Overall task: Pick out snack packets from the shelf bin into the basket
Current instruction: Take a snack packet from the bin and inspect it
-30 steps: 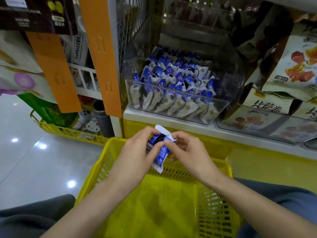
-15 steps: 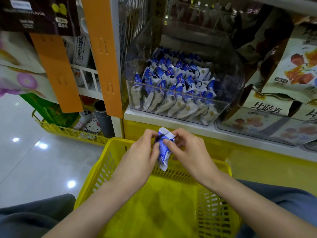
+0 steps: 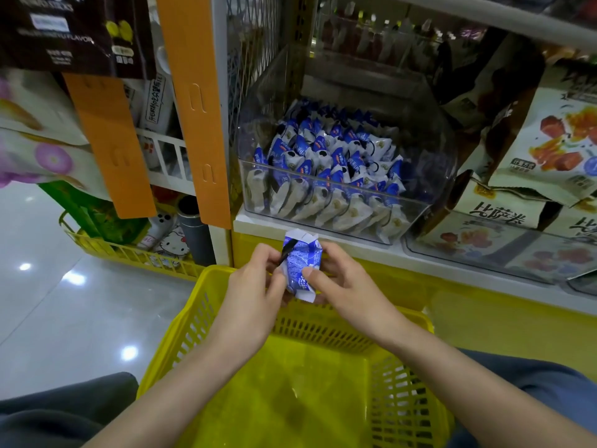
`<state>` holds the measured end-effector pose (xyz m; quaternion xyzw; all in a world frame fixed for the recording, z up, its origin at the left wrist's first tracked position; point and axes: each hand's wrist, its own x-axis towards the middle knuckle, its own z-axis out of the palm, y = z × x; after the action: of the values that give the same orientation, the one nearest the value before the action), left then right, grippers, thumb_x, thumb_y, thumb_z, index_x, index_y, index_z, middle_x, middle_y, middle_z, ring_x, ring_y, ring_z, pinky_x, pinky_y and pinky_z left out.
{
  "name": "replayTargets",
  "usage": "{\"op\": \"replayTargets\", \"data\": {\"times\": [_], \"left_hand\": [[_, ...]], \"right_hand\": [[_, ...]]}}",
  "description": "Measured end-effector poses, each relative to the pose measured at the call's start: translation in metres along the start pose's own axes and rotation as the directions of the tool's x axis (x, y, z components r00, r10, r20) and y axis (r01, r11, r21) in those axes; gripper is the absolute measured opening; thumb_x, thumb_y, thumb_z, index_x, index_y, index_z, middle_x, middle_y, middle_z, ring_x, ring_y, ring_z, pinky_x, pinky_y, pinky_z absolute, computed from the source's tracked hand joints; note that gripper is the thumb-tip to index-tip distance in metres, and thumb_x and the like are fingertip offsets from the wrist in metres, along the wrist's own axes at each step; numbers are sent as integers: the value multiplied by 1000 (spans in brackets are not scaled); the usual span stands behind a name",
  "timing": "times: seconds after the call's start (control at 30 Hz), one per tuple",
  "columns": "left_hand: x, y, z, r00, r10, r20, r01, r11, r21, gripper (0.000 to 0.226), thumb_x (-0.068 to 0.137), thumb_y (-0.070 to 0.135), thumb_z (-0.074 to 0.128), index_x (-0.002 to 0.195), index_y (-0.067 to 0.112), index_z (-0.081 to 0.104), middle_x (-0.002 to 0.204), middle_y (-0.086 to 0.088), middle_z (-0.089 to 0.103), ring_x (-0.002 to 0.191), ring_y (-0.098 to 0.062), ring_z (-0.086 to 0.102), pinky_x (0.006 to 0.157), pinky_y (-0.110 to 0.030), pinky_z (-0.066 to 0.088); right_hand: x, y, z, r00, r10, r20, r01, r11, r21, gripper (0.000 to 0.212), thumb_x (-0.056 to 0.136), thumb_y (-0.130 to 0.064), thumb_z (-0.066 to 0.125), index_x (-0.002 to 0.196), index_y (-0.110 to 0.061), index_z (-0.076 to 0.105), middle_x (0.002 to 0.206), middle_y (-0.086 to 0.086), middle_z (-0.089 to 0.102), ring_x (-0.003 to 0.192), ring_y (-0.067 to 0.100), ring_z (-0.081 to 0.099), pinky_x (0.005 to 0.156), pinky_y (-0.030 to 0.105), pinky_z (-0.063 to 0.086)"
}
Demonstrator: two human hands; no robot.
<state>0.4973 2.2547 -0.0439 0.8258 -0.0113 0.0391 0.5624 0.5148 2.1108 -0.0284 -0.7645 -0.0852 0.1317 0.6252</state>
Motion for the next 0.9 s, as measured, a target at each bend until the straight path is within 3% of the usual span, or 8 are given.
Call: {"op": "replayTargets", "data": {"times": [0.2, 0.3, 0.4, 0.5, 0.57, 0.67, 0.77, 0.9], "left_hand": [[1, 17, -6, 964, -234, 129, 264, 910, -320, 18, 96, 7, 43, 88, 16, 56, 77, -4, 65, 62, -9, 63, 58, -29, 55], [-4, 28, -7, 923, -271, 275, 368, 830, -419, 20, 96, 16, 42, 94, 20, 61, 81, 2, 66, 71, -6, 62, 69, -27, 53], [-7, 29, -14, 930, -253, 267, 351, 830, -433, 21, 94, 17, 45, 110, 18, 58, 100, -2, 66, 86, -8, 60, 76, -25, 49], [-6, 26, -23, 947, -212, 240, 304, 829, -470, 26, 90, 15, 53, 115, 16, 56, 110, -2, 64, 89, -4, 62, 73, -17, 49], [-7, 27, -24, 955, -163, 247, 268, 832, -486, 24, 88, 9, 57, 111, 14, 57, 101, 1, 66, 76, 6, 63, 62, -9, 47], [-5, 22, -32, 977, -185, 107, 214, 827, -520, 12, 90, 5, 53, 96, 13, 60, 82, 2, 66, 61, 6, 61, 55, -9, 46], [0, 16, -50, 976, -217, 0, 181, 816, -549, 15, 92, 15, 52, 95, 13, 66, 83, 2, 72, 74, -2, 65, 66, -12, 49], [2, 18, -65, 969, -247, 21, 204, 745, -635, 21, 91, 26, 52, 101, 15, 67, 97, 0, 73, 96, -14, 65, 89, -29, 46]], "right_hand": [[3, 10, 1, 999, 0, 40, 0, 1000, 0, 41, 77, -22, 69, 109, -29, 44, 109, -6, 60, 98, 1, 59, 83, 17, 49], [2, 11, 8, 999, -32, -5, 30, 984, -175, 43, 71, -27, 77, 101, -30, 47, 96, -10, 62, 88, -5, 58, 83, 17, 48], [2, 5, 11, 973, -206, -103, 130, 862, -490, 37, 68, -40, 76, 91, -38, 47, 88, -16, 56, 80, -12, 52, 69, 9, 38], [6, -6, 13, 981, -132, -142, 21, 802, -596, 48, 70, -49, 68, 105, -26, 46, 101, -5, 64, 91, 11, 60, 74, 30, 46], [8, -13, 17, 988, -95, -125, 2, 804, -595, 47, 76, -41, 65, 109, -18, 41, 106, 2, 64, 99, 22, 61, 78, 36, 48], [5, -24, 31, 992, -115, 43, 122, 859, -498, 41, 79, -29, 70, 107, -23, 41, 107, -1, 61, 98, 12, 60, 81, 32, 50], [6, -42, 35, 960, -191, 203, 266, 846, -463, 37, 84, -25, 65, 113, -36, 44, 109, -8, 60, 94, 1, 56, 82, 20, 48], [32, -81, 14, 932, -363, 14, 334, 841, -425, 22, 90, -25, 56, 106, -38, 54, 99, -11, 63, 92, 5, 61, 81, 20, 50]]}}
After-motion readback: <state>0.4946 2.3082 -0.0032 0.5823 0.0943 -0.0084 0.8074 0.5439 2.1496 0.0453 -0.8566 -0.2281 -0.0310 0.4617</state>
